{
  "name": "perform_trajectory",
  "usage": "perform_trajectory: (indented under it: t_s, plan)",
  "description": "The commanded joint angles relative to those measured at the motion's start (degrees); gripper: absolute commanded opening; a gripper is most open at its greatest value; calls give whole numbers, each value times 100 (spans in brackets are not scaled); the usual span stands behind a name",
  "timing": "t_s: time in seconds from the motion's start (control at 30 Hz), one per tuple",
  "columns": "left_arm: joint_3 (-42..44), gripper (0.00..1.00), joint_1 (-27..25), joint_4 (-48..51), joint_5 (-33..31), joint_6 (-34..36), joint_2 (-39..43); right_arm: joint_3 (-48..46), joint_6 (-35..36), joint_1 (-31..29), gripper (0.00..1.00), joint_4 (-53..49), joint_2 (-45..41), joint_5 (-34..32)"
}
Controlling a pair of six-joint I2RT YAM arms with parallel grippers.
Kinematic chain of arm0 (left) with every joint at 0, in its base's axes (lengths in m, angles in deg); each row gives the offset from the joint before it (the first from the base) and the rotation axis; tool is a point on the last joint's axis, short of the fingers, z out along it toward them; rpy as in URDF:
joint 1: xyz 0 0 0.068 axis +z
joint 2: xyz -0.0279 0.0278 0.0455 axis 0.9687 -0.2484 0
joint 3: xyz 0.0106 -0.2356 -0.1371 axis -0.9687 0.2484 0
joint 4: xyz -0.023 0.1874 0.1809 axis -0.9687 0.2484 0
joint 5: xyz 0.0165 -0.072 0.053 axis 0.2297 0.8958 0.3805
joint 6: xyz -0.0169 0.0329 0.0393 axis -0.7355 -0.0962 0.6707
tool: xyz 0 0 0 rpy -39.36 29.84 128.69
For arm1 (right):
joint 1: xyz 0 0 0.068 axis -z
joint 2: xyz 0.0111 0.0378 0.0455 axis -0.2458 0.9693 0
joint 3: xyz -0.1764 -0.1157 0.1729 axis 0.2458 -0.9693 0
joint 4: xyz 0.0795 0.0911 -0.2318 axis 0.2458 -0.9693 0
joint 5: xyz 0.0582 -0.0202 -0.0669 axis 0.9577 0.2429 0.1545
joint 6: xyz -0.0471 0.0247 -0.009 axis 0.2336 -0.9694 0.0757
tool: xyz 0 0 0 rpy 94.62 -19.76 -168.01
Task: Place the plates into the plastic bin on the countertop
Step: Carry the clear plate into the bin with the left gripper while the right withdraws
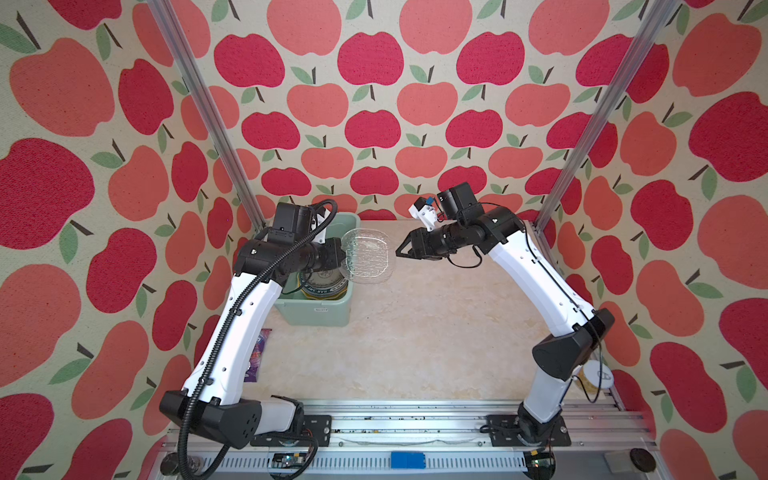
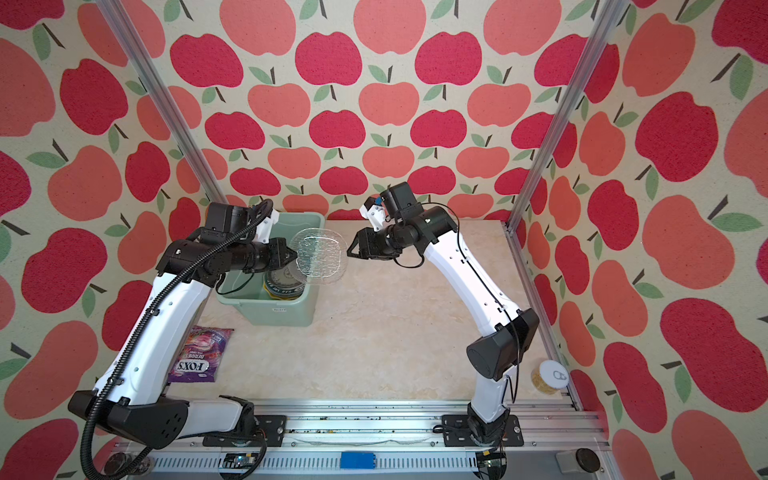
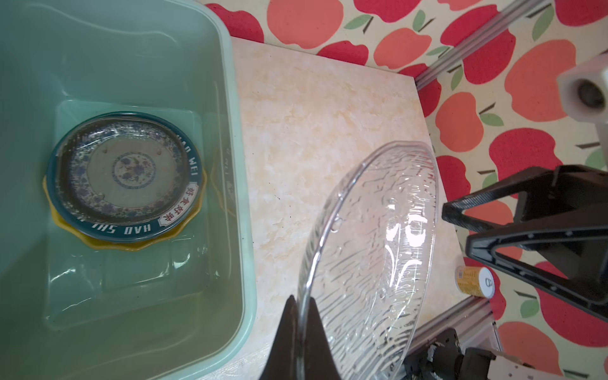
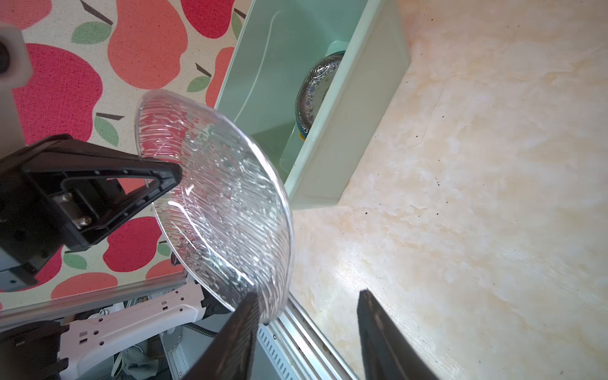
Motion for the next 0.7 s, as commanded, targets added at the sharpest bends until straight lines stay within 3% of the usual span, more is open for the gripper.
perform_trajectory:
  t_s: [0.0, 0.13, 0.3, 0.67]
  plan:
    - [312, 0, 267, -464, -1119, -1086, 398, -91, -306, 179, 54, 183, -350, -124]
    - [795, 0, 660, -655, -1944, -2751, 661, -442, -434, 312, 54, 422, -540, -36]
    - [1151, 0, 924, -866, -2137, -4333, 577, -708, -428, 407, 54, 510, -583, 67]
    - [885, 0, 931, -584, -2295, -5856, -476, -1025, -387, 792, 54, 776, -345, 452]
